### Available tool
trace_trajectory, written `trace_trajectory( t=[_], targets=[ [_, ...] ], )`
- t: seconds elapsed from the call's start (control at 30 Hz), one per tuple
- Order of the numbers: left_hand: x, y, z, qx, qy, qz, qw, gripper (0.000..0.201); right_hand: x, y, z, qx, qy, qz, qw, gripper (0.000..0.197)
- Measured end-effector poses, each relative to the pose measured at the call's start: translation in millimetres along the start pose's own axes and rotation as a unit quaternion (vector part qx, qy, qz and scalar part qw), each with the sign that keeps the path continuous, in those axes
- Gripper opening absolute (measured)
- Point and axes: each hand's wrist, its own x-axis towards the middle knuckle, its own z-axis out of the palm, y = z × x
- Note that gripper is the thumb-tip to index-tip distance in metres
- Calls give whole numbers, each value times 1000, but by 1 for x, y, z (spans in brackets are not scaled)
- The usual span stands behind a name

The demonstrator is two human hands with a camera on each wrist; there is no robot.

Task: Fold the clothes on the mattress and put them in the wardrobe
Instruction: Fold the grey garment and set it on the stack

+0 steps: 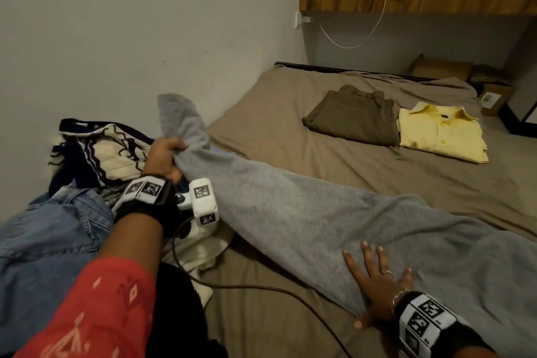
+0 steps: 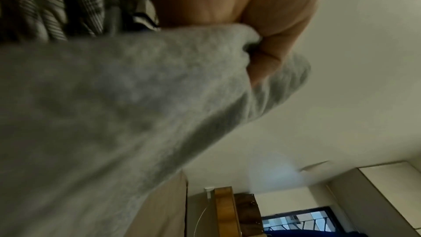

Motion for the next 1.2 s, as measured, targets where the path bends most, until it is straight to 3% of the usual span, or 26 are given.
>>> trace_trajectory(
  t=[0.03, 0.13, 0.2, 0.27, 0.33, 0.43, 0.5, 0.57, 0.6, 0.67, 0.73, 0.8, 0.87, 0.97, 1.13, 1.2],
  targets=[
    [2, 6, 5, 10, 3, 10, 1000, 29, 0, 0, 0, 1, 4, 0, 1000, 126],
    [8, 12, 5, 73, 116, 91, 986, 21, -1, 0, 0, 0, 17, -2, 1000, 125],
    [8, 0, -15, 178, 185, 102, 961, 34, -2, 0, 1, 1, 21, -1, 1000, 124],
    [1, -20, -43, 341, 209, 52, 915, 47, -2, 0, 2, 8, 27, 1, 1000, 124],
    [-7, -33, -62, 479, 179, -24, 859, 42, -4, -1, 1, 9, 29, 2, 1000, 125],
    [-11, -26, -59, 461, 170, -37, 870, 41, -7, -3, -3, -3, 16, 8, 1000, 124],
    [-6, -3, -46, 441, 261, -2, 859, 44, -9, -4, -13, -12, -13, 3, 1000, 124],
    [-1, 24, -28, 451, 337, 61, 824, 39, -8, -6, -36, -4, -29, -9, 1000, 121],
    [1, 36, -18, 468, 333, 103, 812, 35, -4, -8, -48, 6, -11, -20, 1000, 109],
    [15, 46, 2, 526, 244, 199, 790, 27, 5, -13, -72, 1, 66, -56, 996, 82],
    [34, 38, 18, 591, 84, 234, 767, 22, 18, -20, -82, -39, 86, -81, 992, 91],
    [47, 19, 28, 665, -75, 178, 721, 22, 25, -28, -79, -69, 48, -77, 993, 109],
    [68, -6, 31, 724, -143, 91, 669, 24, 37, -33, -72, -83, 23, -72, 994, 118],
    [96, -36, 21, 776, -122, 5, 619, 30, 51, -35, -64, -81, 17, -72, 994, 125],
    [123, -61, 15, 783, -55, -15, 619, 12, 63, -32, -61, -66, 13, -79, 995, 129],
    [133, -67, 16, 781, -22, -8, 625, 16, 65, -31, -59, -68, 17, -82, 994, 130]
  ],
)
